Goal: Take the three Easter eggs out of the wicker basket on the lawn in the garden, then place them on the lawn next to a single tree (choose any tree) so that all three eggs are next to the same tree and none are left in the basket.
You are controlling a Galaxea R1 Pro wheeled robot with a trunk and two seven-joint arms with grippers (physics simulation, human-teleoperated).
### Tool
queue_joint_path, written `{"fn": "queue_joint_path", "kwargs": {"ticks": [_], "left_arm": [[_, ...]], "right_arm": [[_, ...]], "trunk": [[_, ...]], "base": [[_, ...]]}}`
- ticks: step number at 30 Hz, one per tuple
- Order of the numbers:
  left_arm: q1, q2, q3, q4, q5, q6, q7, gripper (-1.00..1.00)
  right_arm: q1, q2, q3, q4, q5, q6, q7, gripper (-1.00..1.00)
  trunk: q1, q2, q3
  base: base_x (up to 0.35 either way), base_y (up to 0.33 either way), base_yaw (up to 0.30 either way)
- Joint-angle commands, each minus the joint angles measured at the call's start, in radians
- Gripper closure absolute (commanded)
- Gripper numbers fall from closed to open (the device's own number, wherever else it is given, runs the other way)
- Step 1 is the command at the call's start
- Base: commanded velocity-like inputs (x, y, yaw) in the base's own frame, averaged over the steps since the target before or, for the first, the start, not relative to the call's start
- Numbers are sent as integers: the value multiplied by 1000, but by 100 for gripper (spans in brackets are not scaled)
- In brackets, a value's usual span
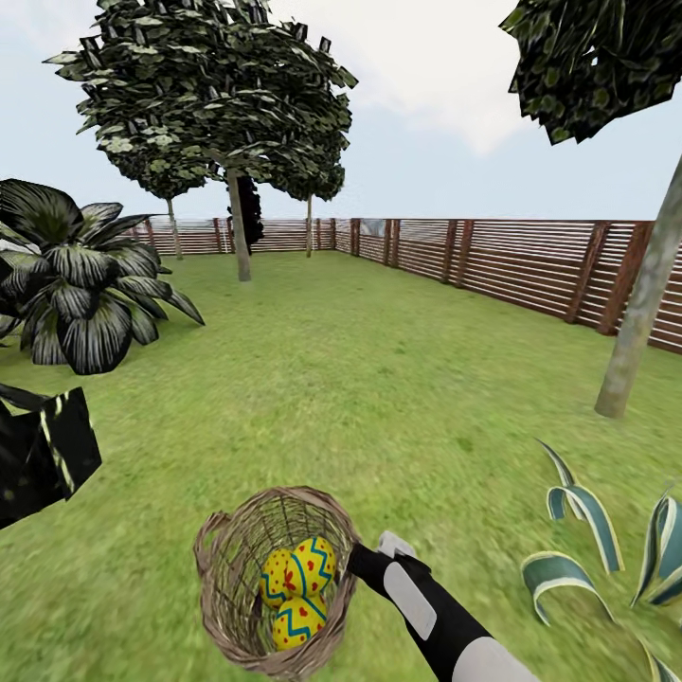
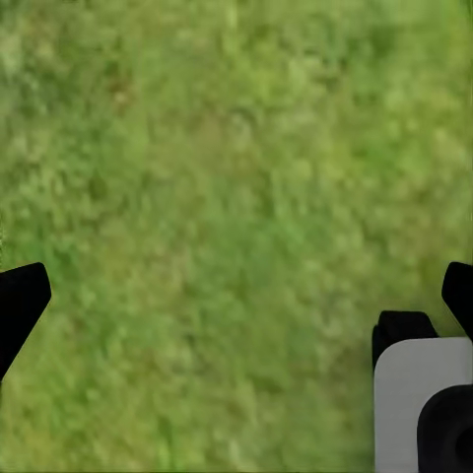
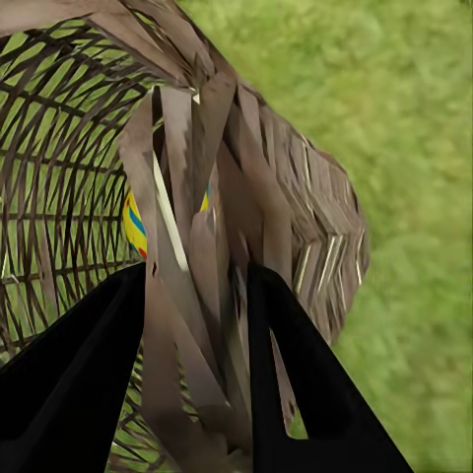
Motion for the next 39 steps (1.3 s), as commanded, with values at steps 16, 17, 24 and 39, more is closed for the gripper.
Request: {"fn": "queue_joint_path", "kwargs": {"ticks": [16,17,24,39], "left_arm": [[-1,1,-8,1,10,-4,0,-100],[-1,1,-8,1,10,-4,0,-100],[-1,1,-9,1,10,-5,0,-100],[-1,3,-8,2,10,-4,0,-100]], "right_arm": [[-1,0,1,-1,-6,2,-8,100],[-1,0,1,-1,-6,2,-8,100],[-1,0,2,-1,-6,2,-8,100],[-1,0,2,-1,-6,2,-8,100]], "trunk": [[1,-1,-1],[1,-1,-1],[1,-1,-1],[1,-1,-1]], "base": [[339,58,14],[339,62,3],[337,-18,0],[329,-24,0]]}}
